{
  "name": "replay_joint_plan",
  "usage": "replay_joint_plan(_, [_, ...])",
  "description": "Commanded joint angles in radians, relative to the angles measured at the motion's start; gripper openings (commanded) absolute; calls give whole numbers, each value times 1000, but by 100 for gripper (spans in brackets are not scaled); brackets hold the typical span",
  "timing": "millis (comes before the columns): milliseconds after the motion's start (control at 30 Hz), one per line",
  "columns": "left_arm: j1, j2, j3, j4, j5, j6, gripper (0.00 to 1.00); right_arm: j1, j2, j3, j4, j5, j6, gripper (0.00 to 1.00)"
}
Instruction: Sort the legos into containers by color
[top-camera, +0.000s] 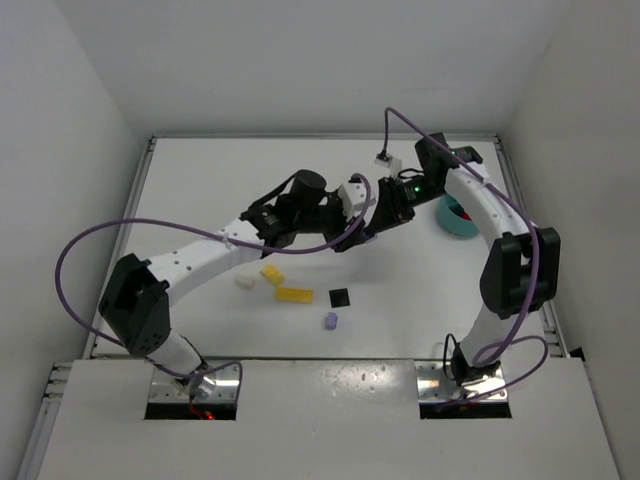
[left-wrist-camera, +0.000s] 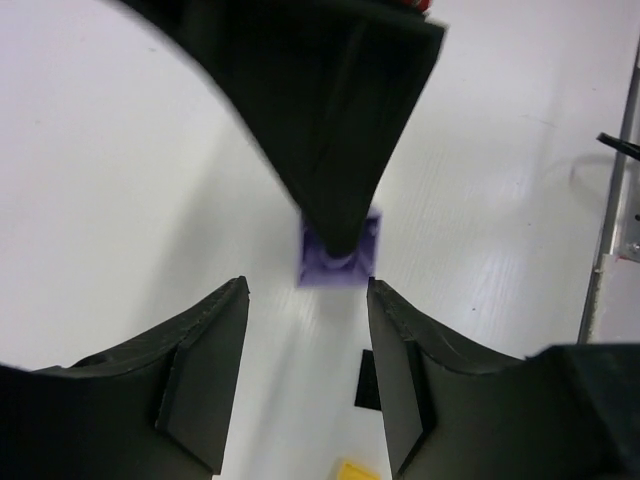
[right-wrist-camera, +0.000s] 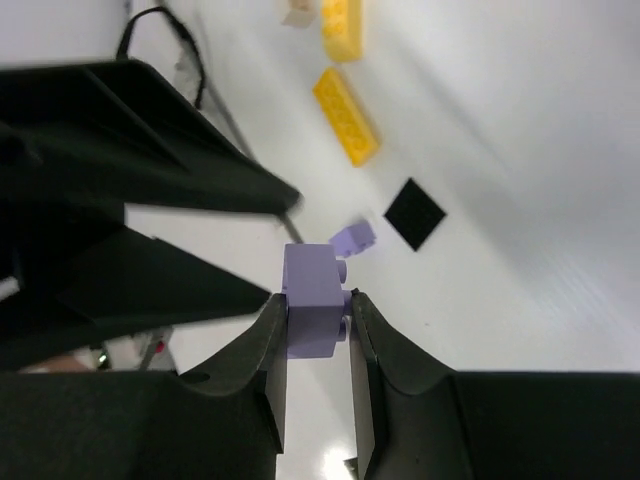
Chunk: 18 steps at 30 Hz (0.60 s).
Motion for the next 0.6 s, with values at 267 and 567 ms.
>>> replay_joint_plan(267, [166, -150, -61, -20, -30, 19, 58, -129, -116, -6, 134, 415, 80, 0])
replay_joint_plan(567, [301, -141, -79, 0, 50, -4, 64, -325, -176, -7, 214, 819, 91, 0])
